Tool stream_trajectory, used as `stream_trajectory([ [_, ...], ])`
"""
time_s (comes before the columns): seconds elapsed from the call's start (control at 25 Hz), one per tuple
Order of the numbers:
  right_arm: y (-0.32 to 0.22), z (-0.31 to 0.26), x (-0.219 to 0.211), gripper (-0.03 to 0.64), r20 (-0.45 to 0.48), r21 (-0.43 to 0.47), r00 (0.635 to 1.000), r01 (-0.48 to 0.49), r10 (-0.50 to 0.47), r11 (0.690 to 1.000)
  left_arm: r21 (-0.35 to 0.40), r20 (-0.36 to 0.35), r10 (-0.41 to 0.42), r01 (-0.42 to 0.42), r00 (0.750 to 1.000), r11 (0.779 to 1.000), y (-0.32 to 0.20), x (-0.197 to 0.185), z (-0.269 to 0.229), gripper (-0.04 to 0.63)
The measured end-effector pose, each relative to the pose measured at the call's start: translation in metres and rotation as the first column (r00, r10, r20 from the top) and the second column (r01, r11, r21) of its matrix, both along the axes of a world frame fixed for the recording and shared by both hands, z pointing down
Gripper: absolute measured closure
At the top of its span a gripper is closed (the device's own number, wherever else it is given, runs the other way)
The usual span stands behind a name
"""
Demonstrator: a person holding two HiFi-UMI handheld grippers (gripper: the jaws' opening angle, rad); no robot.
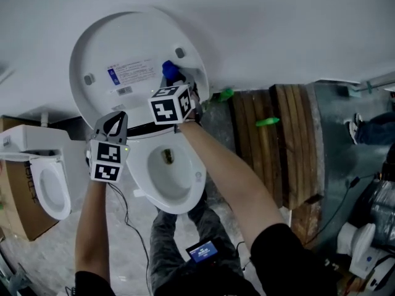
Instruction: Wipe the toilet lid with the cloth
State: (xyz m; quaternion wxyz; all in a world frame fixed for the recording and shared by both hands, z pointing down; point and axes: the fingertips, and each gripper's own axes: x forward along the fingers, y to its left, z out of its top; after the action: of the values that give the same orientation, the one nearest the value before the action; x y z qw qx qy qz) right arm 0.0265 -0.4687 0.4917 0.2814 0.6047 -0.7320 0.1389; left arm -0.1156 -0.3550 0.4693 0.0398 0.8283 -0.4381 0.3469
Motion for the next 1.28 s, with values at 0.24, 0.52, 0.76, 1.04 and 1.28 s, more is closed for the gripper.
stream_trajectory([
  [0.24, -0.007, -0.054, -0.050, 0.526, -0.002, 0.054, 0.996, 0.094, -0.094, 0.994, 0.044, 0.017, -0.040, 0.039, 0.999, 0.998, -0.002, -0.036, -0.049, 0.583],
  [0.52, -0.008, -0.137, -0.084, 0.526, -0.004, 0.164, 0.981, 0.191, -0.193, 0.968, 0.084, 0.010, -0.064, 0.063, 0.998, 0.994, 0.006, -0.058, -0.102, 0.583],
  [0.76, 0.018, -0.211, -0.078, 0.526, -0.008, 0.218, 0.973, 0.226, -0.230, 0.950, 0.098, 0.008, -0.082, 0.081, 0.997, 0.992, 0.019, -0.061, -0.149, 0.583],
  [1.04, 0.070, -0.260, -0.045, 0.526, 0.088, 0.193, 0.953, 0.270, -0.290, 0.943, 0.066, 0.004, -0.117, 0.117, 0.993, 0.991, 0.041, -0.041, -0.189, 0.583],
  [1.28, 0.109, -0.275, -0.023, 0.526, 0.103, 0.179, 0.924, 0.348, -0.369, 0.920, 0.066, -0.030, -0.154, 0.156, 0.988, 0.986, 0.057, -0.023, -0.213, 0.581],
])
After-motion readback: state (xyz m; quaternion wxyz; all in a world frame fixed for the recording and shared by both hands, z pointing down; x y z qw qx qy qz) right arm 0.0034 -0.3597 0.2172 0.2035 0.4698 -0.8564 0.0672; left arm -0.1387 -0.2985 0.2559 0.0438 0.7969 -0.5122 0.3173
